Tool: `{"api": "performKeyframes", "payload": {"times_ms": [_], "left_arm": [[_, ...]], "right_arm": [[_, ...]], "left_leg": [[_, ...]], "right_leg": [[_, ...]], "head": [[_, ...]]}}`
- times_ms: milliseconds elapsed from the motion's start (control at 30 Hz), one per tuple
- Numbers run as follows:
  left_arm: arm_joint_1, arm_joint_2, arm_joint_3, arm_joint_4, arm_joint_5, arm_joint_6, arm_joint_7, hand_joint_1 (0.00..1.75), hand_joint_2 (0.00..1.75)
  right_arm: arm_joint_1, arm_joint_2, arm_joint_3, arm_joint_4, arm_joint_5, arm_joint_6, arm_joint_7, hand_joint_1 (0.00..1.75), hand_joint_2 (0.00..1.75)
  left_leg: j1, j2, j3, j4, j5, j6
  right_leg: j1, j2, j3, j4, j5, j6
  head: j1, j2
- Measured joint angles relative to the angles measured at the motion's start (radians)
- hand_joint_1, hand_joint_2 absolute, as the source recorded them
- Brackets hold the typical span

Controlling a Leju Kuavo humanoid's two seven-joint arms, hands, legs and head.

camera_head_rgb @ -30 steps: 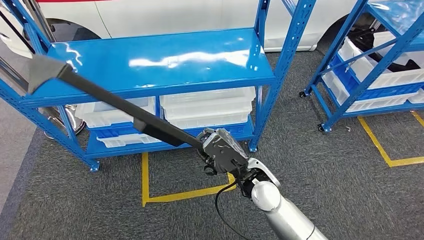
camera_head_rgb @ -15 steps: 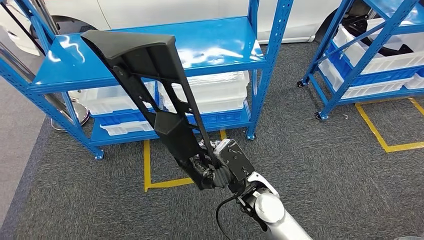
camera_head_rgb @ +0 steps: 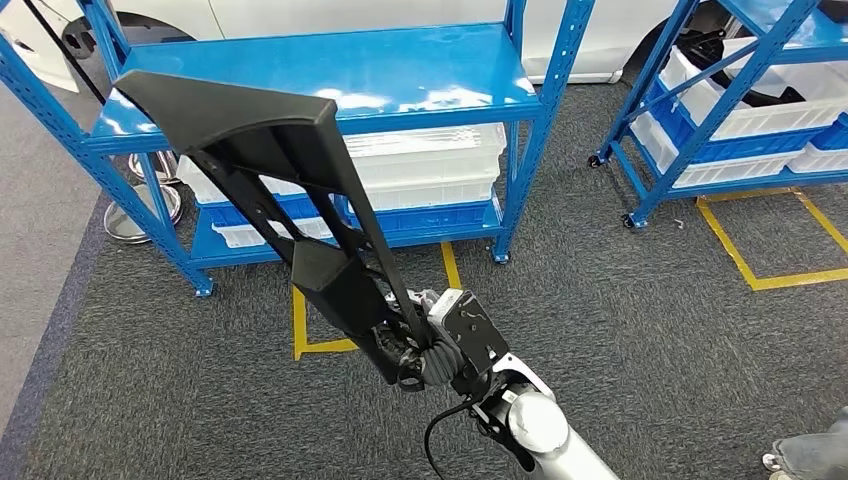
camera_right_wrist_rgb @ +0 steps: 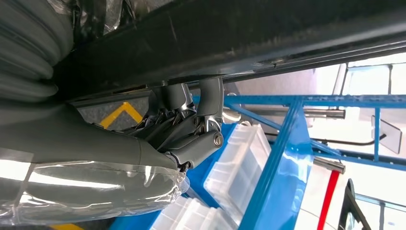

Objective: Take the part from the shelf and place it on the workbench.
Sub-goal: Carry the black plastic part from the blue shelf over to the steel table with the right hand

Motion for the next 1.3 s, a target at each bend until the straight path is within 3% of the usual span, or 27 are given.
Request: {"api": "performKeyframes", "payload": {"times_ms": [67,100,167,233,300,367,400,467,500,533,567,633,700,733,767,800,867,900,933,967,1033,1100,1133,1167,1233,1267,1300], "left_arm": [[0.000,-0.001,0.000,-0.003,-0.001,0.000,0.004,0.00,1.75],[0.000,-0.002,0.000,-0.004,-0.002,0.000,0.004,0.00,1.75],[0.000,-0.002,0.000,-0.005,-0.002,0.001,0.004,0.00,1.75],[0.000,0.000,0.000,-0.005,-0.002,0.003,0.005,0.00,1.75],[0.001,0.001,0.000,-0.005,-0.002,0.005,0.005,0.00,1.75],[0.001,0.001,0.000,-0.006,-0.002,0.009,0.005,0.00,1.75],[0.001,0.001,0.000,-0.006,-0.003,0.011,0.005,0.00,1.75],[0.002,0.002,0.000,-0.006,-0.004,0.015,0.006,0.00,1.75],[0.003,0.003,0.000,-0.006,-0.004,0.017,0.006,0.00,1.75],[0.002,0.002,0.000,-0.007,-0.005,0.018,0.006,0.00,1.75],[0.001,0.002,0.000,-0.008,-0.005,0.018,0.006,0.00,1.75],[0.000,0.000,0.001,-0.011,-0.002,0.023,0.005,0.00,1.75],[-0.001,-0.009,0.003,-0.011,0.005,0.040,0.004,0.00,1.75],[-0.002,-0.017,0.004,-0.011,0.008,0.053,0.004,0.00,1.75],[-0.004,-0.024,0.005,-0.012,0.010,0.063,0.004,0.00,1.75],[-0.005,-0.031,0.005,-0.012,0.012,0.070,0.004,0.00,1.75],[-0.008,-0.042,0.006,-0.014,0.014,0.076,0.004,0.00,1.75],[-0.008,-0.047,0.006,-0.015,0.014,0.076,0.004,0.00,1.75],[-0.009,-0.050,0.007,-0.016,0.014,0.077,0.004,0.00,1.75],[-0.010,-0.051,0.008,-0.017,0.014,0.077,0.003,0.00,1.75],[-0.012,-0.053,0.009,-0.019,0.014,0.079,0.003,0.00,1.75],[-0.013,-0.055,0.012,-0.023,0.015,0.082,0.003,0.00,1.75],[-0.014,-0.057,0.013,-0.025,0.016,0.084,0.003,0.00,1.75],[-0.013,-0.057,0.014,-0.025,0.016,0.085,0.003,0.00,1.75],[-0.011,-0.057,0.019,-0.025,0.017,0.089,0.004,0.00,1.75],[-0.009,-0.057,0.023,-0.025,0.017,0.090,0.003,0.00,1.75],[-0.009,-0.057,0.026,-0.025,0.017,0.091,0.003,0.00,1.75]], "right_arm": [[-0.004,-0.001,0.011,0.000,0.004,0.001,-0.004,1.61,1.75],[-0.006,-0.001,0.016,0.000,0.006,0.001,-0.005,1.61,1.75],[-0.010,-0.001,0.024,0.000,0.007,0.001,-0.009,1.61,1.75],[-0.013,-0.001,0.031,0.001,0.007,0.001,-0.011,1.61,1.75],[-0.017,-0.001,0.039,0.003,0.005,0.001,-0.014,1.61,1.75],[-0.019,0.000,0.046,0.004,0.002,0.002,-0.017,1.61,1.75],[-0.019,-0.001,0.050,0.005,0.001,0.003,-0.019,1.61,1.75],[-0.019,-0.001,0.057,0.007,-0.004,0.010,-0.024,1.61,1.75],[-0.020,-0.001,0.061,0.008,-0.005,0.013,-0.027,1.61,1.75],[-0.020,-0.001,0.063,0.008,-0.006,0.015,-0.029,1.61,1.75],[-0.021,-0.001,0.065,0.008,-0.007,0.017,-0.031,1.61,1.75],[-0.023,-0.001,0.068,0.007,-0.011,0.023,-0.037,1.61,1.75],[-0.025,-0.002,0.071,0.006,-0.018,0.034,-0.047,1.61,1.75],[-0.025,-0.003,0.072,0.005,-0.022,0.039,-0.051,1.61,1.75],[-0.025,-0.004,0.073,0.004,-0.024,0.045,-0.054,1.61,1.75],[-0.025,-0.006,0.074,0.002,-0.025,0.048,-0.056,1.61,1.75],[-0.025,-0.009,0.076,-0.002,-0.026,0.053,-0.057,1.61,1.75],[-0.025,-0.009,0.077,-0.003,-0.026,0.053,-0.058,1.61,1.75],[-0.026,-0.010,0.077,-0.003,-0.026,0.054,-0.059,1.61,1.75],[-0.026,-0.010,0.078,-0.003,-0.027,0.054,-0.060,1.61,1.75],[-0.028,-0.011,0.079,-0.004,-0.027,0.056,-0.062,1.61,1.75],[-0.035,-0.010,0.080,-0.008,-0.027,0.060,-0.064,1.61,1.75],[-0.038,-0.009,0.081,-0.010,-0.027,0.062,-0.065,1.61,1.75],[-0.042,-0.009,0.083,-0.011,-0.027,0.064,-0.067,1.61,1.75],[-0.045,-0.009,0.087,-0.011,-0.026,0.068,-0.070,1.61,1.75],[-0.047,-0.009,0.088,-0.010,-0.026,0.069,-0.071,1.61,1.75],[-0.047,-0.008,0.090,-0.010,-0.025,0.070,-0.072,1.61,1.75]], "left_leg": [[-0.005,0.000,-0.018,0.011,0.009,-0.004],[-0.005,0.000,-0.024,0.013,0.016,-0.009],[-0.001,0.001,-0.030,0.010,0.033,-0.021],[0.000,-0.002,-0.040,0.013,0.025,-0.032],[0.003,-0.006,-0.060,0.073,-0.049,-0.045],[0.012,-0.006,-0.086,0.189,-0.136,-0.059],[0.016,-0.006,-0.091,0.241,-0.153,-0.066],[0.025,-0.006,-0.064,0.265,-0.117,-0.078],[0.029,-0.006,-0.026,0.228,-0.084,-0.085],[0.033,-0.007,0.022,0.163,-0.072,-0.091],[0.033,-0.010,0.072,0.090,-0.075,-0.089],[0.029,-0.015,0.122,0.002,-0.104,-0.075],[0.026,-0.014,0.114,-0.005,-0.096,-0.051],[0.026,-0.011,0.106,-0.006,-0.086,-0.038],[0.026,-0.008,0.094,-0.006,-0.074,-0.025],[0.026,-0.005,0.080,-0.008,-0.059,-0.014],[0.021,-0.003,0.046,-0.005,-0.031,-0.004],[0.018,-0.002,0.027,-0.003,-0.017,-0.003],[0.015,-0.002,0.007,0.000,-0.004,-0.003],[0.012,-0.002,-0.012,0.003,0.008,-0.003],[0.007,-0.002,-0.048,0.012,0.031,-0.006],[0.003,-0.004,-0.069,0.019,0.051,-0.013],[0.004,-0.004,-0.073,0.017,0.062,-0.018],[0.005,-0.004,-0.075,0.013,0.075,-0.024],[0.008,-0.005,-0.082,0.006,0.085,-0.037],[0.009,-0.006,-0.090,0.018,0.062,-0.042],[0.010,-0.007,-0.102,0.048,0.018,-0.046]], "right_leg": [[0.007,0.000,0.100,-0.142,0.005,-0.019],[0.011,0.000,0.132,-0.194,-0.003,-0.025],[0.015,0.000,0.148,-0.237,-0.006,-0.028],[0.009,-0.005,0.141,-0.257,0.018,-0.035],[0.000,-0.011,0.126,-0.273,0.044,-0.042],[-0.002,-0.012,0.098,-0.272,0.066,-0.044],[-0.003,-0.013,0.082,-0.268,0.076,-0.041],[-0.008,-0.014,0.045,-0.255,0.095,-0.034],[-0.011,-0.014,0.025,-0.245,0.103,-0.028],[-0.014,-0.014,0.007,-0.235,0.111,-0.021],[-0.015,-0.013,-0.008,-0.225,0.118,-0.013],[-0.013,-0.014,-0.021,-0.217,0.136,0.001],[-0.013,-0.013,-0.024,-0.221,0.154,0.014],[-0.015,-0.012,-0.029,-0.217,0.146,0.019],[-0.017,-0.010,-0.037,-0.199,0.116,0.023],[-0.018,-0.008,-0.049,-0.162,0.066,0.025],[-0.017,-0.005,-0.071,-0.040,-0.046,0.026],[-0.016,-0.004,-0.075,0.022,-0.074,0.027],[-0.016,-0.003,-0.070,0.065,-0.073,0.025],[-0.014,-0.002,-0.052,0.078,-0.049,0.022],[-0.009,-0.001,0.039,0.001,-0.002,0.007],[-0.001,0.000,0.161,-0.158,-0.027,-0.006],[0.004,0.001,0.199,-0.216,-0.047,-0.009],[0.008,0.001,0.216,-0.252,-0.057,-0.010],[0.006,-0.002,0.203,-0.266,-0.036,-0.018],[0.003,-0.004,0.190,-0.269,-0.021,-0.026],[0.001,-0.007,0.175,-0.272,-0.006,-0.033]], "head": [[-0.001,0.000],[-0.001,0.000],[0.000,0.000],[0.000,0.000],[0.000,0.000],[-0.001,0.000],[-0.001,0.000],[-0.001,0.000],[-0.001,0.000],[-0.001,0.000],[-0.001,0.000],[0.000,0.000],[0.001,0.000],[0.001,0.000],[0.001,0.000],[0.002,0.000],[0.002,0.000],[0.002,0.000],[0.002,0.000],[0.002,0.000],[0.001,0.000],[0.001,0.000],[0.001,0.000],[0.001,0.000],[0.001,0.000],[0.001,0.000],[0.001,0.000]]}}
